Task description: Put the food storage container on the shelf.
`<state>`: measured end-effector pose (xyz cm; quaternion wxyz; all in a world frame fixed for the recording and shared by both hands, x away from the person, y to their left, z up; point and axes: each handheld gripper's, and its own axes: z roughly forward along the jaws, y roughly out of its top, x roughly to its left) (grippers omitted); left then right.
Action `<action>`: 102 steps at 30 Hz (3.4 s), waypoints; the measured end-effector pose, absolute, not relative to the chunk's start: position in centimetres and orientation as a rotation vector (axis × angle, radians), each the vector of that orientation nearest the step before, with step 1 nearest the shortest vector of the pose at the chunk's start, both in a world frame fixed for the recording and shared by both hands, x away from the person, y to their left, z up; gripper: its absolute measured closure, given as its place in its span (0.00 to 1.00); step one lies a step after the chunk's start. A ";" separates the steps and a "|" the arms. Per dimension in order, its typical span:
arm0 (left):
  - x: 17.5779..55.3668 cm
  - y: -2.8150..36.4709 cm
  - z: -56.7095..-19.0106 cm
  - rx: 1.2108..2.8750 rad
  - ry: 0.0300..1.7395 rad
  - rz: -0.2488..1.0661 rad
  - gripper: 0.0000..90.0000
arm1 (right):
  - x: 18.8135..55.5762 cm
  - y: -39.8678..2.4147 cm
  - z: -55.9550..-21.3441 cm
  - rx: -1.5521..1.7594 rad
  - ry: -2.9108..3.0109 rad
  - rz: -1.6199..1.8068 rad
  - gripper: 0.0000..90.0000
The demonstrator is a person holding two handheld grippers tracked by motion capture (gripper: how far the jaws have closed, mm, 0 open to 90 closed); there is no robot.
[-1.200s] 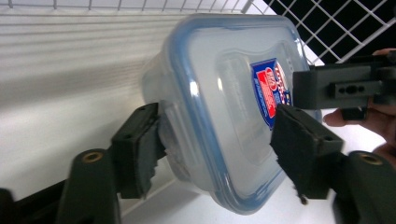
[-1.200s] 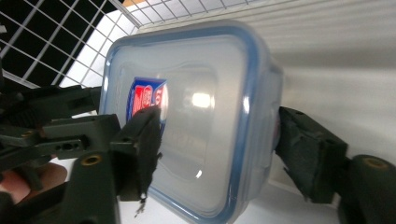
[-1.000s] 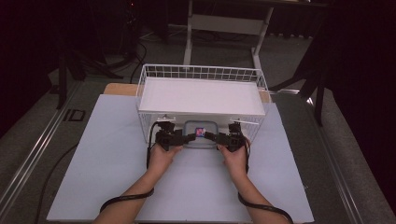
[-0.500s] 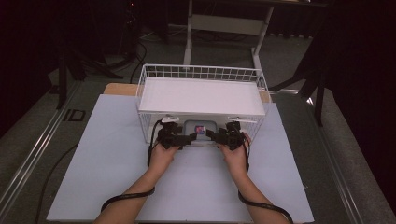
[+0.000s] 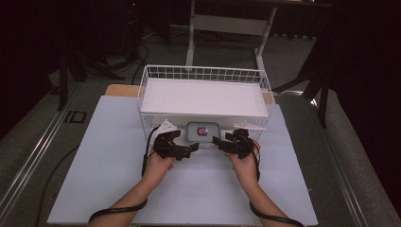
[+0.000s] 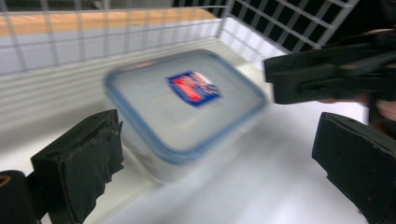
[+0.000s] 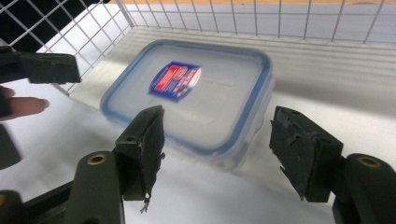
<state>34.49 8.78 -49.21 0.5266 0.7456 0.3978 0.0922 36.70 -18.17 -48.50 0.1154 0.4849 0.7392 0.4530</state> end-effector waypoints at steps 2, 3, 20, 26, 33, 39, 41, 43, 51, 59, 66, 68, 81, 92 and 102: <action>33.7 9.0 -48.9 1.800 0.935 0.237 0.03 | 36.1 -18.1 -48.2 1.426 2.169 1.336 0.39; 33.3 9.2 -48.7 1.801 0.930 0.235 0.03 | 35.8 -18.0 -48.1 1.426 2.171 1.350 0.39; 27.4 12.8 -50.0 1.800 0.914 0.273 0.03 | 33.2 -15.2 -49.6 1.297 2.331 1.289 1.00; 27.5 13.6 -51.4 1.755 0.940 0.310 0.03 | 34.1 -13.5 -50.8 1.287 2.354 1.237 1.00; 27.6 13.5 -51.8 1.764 0.945 0.327 0.03 | 35.3 -13.1 -51.1 1.295 2.329 1.233 1.00; 27.7 14.0 -51.6 1.735 0.954 0.328 0.03 | 36.0 -12.9 -51.1 1.293 2.318 1.236 1.00; 27.7 14.1 -51.7 1.730 0.954 0.330 0.03 | 36.4 -12.9 -51.2 1.297 2.317 1.232 1.00; 27.7 14.0 -51.7 1.741 0.956 0.331 0.03 | 36.7 -12.8 -51.3 1.312 2.315 1.236 1.00; 27.6 13.9 -51.7 1.768 0.932 0.351 0.03 | 37.7 -11.8 -51.5 1.309 2.313 1.236 1.00; 27.5 14.0 -51.6 1.768 0.924 0.350 0.03 | 38.6 -10.8 -51.7 1.311 2.294 1.247 1.00; 27.5 14.0 -51.8 1.768 0.920 0.348 0.03 | 39.4 -10.7 -51.6 1.317 2.280 1.242 1.00; 27.5 14.1 -51.8 1.774 0.923 0.351 0.03 | 39.5 -10.7 -51.5 1.331 2.272 1.244 1.00; 27.3 13.8 -51.8 1.780 0.905 0.341 0.03 | 36.3 -13.2 -50.9 1.251 2.310 1.231 0.97; 27.0 13.4 -51.4 1.761 0.854 0.322 0.03 | 33.5 -16.5 -51.0 1.245 2.303 1.267 0.67; 26.1 12.6 -49.8 1.759 0.760 0.293 0.03 | 30.2 -19.1 -49.2 1.169 2.210 1.458 0.17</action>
